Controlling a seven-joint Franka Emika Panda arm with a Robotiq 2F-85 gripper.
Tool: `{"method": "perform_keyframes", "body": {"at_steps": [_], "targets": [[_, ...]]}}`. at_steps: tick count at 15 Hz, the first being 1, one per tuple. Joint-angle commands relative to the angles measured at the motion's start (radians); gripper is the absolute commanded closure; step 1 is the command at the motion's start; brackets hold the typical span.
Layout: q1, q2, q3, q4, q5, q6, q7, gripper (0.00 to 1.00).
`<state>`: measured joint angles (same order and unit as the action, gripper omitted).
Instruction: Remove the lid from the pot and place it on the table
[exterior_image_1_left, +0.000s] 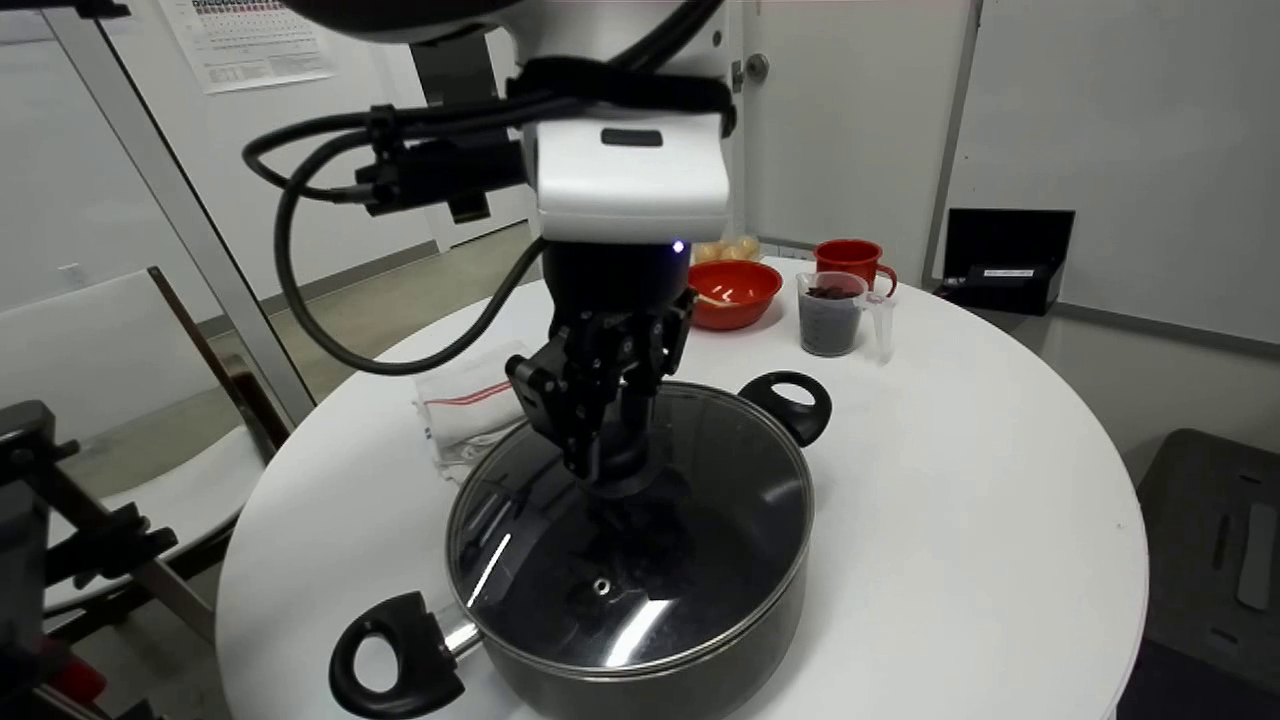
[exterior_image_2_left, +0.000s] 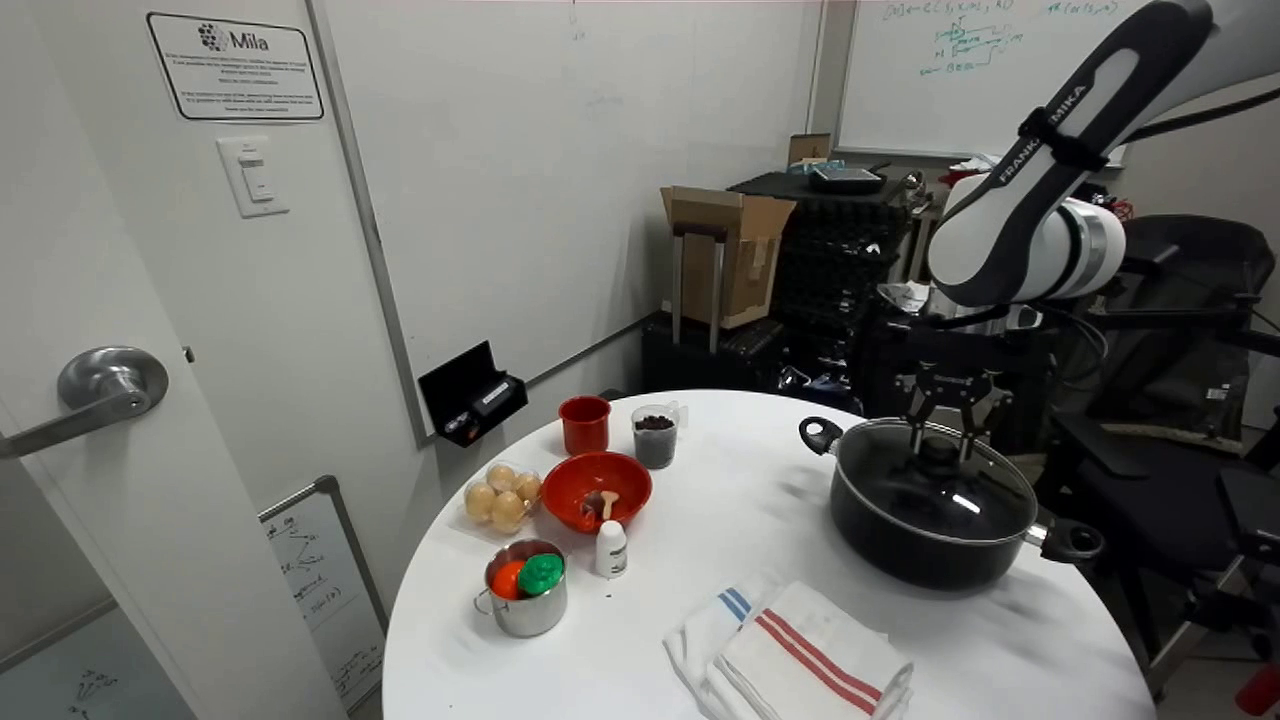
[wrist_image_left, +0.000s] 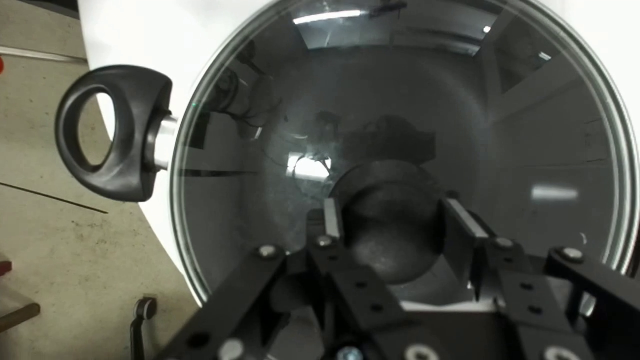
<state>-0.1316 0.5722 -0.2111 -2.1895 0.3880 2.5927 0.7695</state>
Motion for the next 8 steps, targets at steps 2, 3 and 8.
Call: {"method": "perform_keyframes", "body": {"at_steps": [2, 3, 8], "targets": [[0.060, -0.132, -0.024, -0.136, -0.035, 0.099, 0.022, 0.75], [0.073, -0.148, -0.030, -0.152, -0.045, 0.115, 0.027, 0.75], [0.133, -0.207, -0.043, -0.175, -0.128, 0.120, 0.034, 0.75]]}}
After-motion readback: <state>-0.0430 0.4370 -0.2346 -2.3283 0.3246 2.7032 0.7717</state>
